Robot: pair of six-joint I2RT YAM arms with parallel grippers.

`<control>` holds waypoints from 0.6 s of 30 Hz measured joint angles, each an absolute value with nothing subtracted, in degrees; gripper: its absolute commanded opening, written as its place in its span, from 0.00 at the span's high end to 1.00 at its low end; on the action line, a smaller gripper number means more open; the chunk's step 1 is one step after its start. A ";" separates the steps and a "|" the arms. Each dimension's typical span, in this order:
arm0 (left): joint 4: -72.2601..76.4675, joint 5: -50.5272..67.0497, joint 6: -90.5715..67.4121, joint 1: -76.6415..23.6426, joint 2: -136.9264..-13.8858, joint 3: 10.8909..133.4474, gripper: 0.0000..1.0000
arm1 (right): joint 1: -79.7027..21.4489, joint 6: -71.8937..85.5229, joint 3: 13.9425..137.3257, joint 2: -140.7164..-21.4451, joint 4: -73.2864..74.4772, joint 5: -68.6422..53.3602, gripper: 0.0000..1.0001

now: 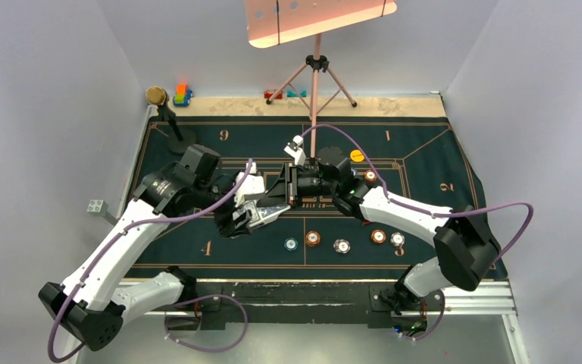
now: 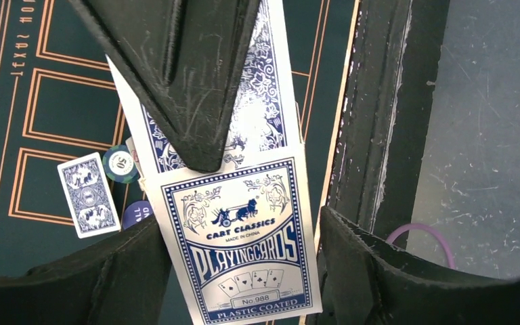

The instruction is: Distribute texas hold em gaming equipment

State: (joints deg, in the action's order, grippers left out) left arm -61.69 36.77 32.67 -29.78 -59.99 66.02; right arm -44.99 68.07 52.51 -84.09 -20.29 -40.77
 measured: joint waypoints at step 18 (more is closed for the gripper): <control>-58.41 29.78 32.08 -34.30 -59.24 62.37 0.21 | -44.95 68.18 52.51 -84.20 -19.55 -39.72 1.00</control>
State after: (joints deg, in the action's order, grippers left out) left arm -58.41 29.78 32.08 -34.30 -59.24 62.37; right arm -44.95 68.18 52.51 -84.20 -19.55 -39.72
